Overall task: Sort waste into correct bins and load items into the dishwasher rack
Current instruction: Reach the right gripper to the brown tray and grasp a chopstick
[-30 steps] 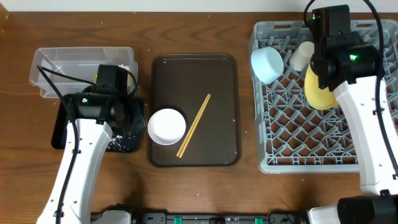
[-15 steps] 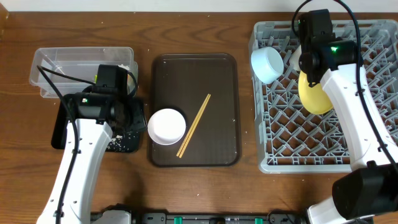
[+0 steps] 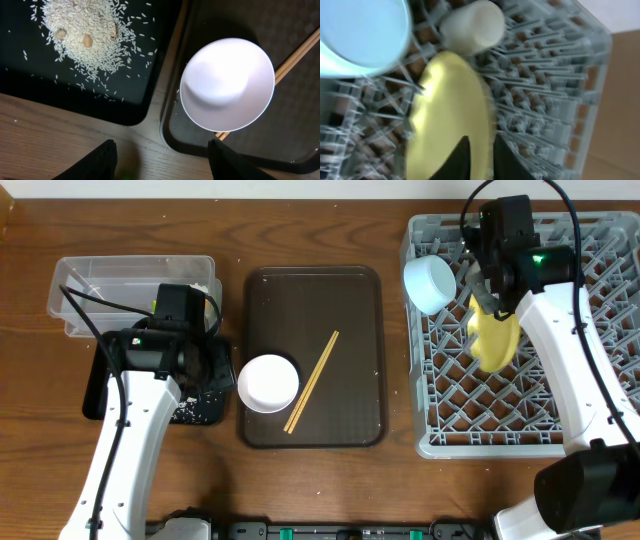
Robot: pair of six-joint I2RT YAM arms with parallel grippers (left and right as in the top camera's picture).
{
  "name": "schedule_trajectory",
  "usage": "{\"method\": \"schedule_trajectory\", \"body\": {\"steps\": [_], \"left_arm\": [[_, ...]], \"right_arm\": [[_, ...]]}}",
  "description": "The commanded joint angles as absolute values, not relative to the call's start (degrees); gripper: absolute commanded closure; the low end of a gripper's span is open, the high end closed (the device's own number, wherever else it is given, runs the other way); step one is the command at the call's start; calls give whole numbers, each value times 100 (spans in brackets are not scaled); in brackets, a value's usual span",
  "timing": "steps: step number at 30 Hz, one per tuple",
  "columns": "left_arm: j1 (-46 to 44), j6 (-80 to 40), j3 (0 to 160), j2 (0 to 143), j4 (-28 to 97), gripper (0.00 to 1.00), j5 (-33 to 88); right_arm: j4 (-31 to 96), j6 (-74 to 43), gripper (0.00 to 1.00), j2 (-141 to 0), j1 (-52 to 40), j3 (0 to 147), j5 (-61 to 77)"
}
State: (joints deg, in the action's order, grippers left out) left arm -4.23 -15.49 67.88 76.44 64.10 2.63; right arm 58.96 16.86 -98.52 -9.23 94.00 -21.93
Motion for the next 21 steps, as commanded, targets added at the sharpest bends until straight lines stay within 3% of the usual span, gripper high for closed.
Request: {"method": "schedule_trajectory", "body": {"steps": [1, 8, 12, 16, 21], "left_arm": [[-403, -1623, 6847, 7651, 6425, 39, 252], [-403, -1623, 6847, 7651, 6425, 39, 252], [-403, -1623, 6847, 7651, 6427, 39, 250], [-403, -1747, 6847, 7651, 6425, 39, 248], [-401, -1879, 6847, 7651, 6425, 39, 187]], "right_arm": [[5909, 1146, 83, -9830, -917, 9389, -1579], [5916, 821, 74, -9717, -980, 9408, -1509], [5909, 567, 64, -9531, -1142, 9408, -161], [5896, 145, 65, -9518, -1365, 9400, 1673], [5892, -403, 66, -9688, -1970, 9395, 1951]]}}
